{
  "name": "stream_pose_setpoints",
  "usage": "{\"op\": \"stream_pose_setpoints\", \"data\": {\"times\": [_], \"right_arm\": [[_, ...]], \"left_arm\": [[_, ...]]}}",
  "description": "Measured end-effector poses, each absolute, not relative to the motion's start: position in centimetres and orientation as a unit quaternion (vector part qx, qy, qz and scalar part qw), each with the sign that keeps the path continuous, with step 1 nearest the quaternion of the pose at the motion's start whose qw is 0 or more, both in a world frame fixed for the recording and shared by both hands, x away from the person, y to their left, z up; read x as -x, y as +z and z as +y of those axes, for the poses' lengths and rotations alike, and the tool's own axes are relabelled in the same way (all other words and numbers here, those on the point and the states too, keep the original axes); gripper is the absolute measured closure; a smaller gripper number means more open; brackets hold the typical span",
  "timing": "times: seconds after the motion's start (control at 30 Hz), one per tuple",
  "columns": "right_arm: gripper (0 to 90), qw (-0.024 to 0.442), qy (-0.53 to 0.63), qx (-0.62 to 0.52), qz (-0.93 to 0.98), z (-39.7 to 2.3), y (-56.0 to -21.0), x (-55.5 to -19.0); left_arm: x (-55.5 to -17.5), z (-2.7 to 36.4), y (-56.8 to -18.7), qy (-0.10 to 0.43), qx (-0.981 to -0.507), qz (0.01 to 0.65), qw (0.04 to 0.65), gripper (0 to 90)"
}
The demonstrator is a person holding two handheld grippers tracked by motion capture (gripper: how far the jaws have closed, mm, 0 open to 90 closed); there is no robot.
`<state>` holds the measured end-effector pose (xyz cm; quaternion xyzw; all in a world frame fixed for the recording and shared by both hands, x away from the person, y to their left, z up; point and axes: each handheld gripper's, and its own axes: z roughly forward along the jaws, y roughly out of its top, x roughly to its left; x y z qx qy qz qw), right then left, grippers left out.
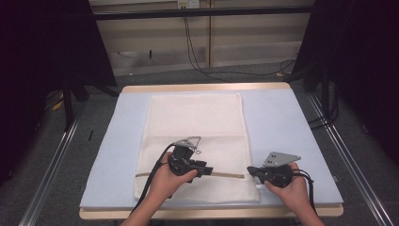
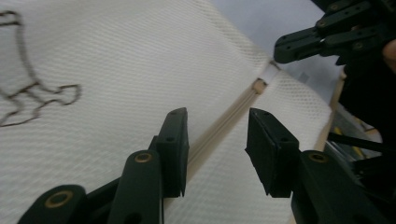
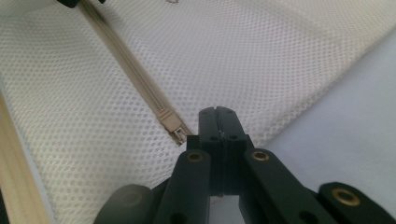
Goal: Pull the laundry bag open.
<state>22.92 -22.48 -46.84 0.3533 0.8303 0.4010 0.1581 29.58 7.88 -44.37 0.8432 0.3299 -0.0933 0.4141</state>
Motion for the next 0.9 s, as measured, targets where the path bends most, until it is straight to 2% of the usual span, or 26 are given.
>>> {"op": "stream_pose_setpoints", "data": {"times": [0.3, 0.53, 0.9], "right_arm": [[90.0, 0.153, 0.382, -0.341, 0.845, -21.9, -47.8, -22.7], [90.0, 0.142, 0.403, -0.339, 0.838, -22.5, -48.7, -22.7], [90.0, 0.152, 0.398, -0.339, 0.839, -22.3, -48.7, -22.5]], "left_arm": [[-29.6, 4.4, -45.4, -0.135, -0.833, 0.341, 0.414, 65.5], [-29.8, 2.5, -46.2, -0.145, -0.831, 0.363, 0.396, 68.0], [-30.8, 1.6, -46.7, -0.192, -0.822, 0.393, 0.365, 70.0]]}}
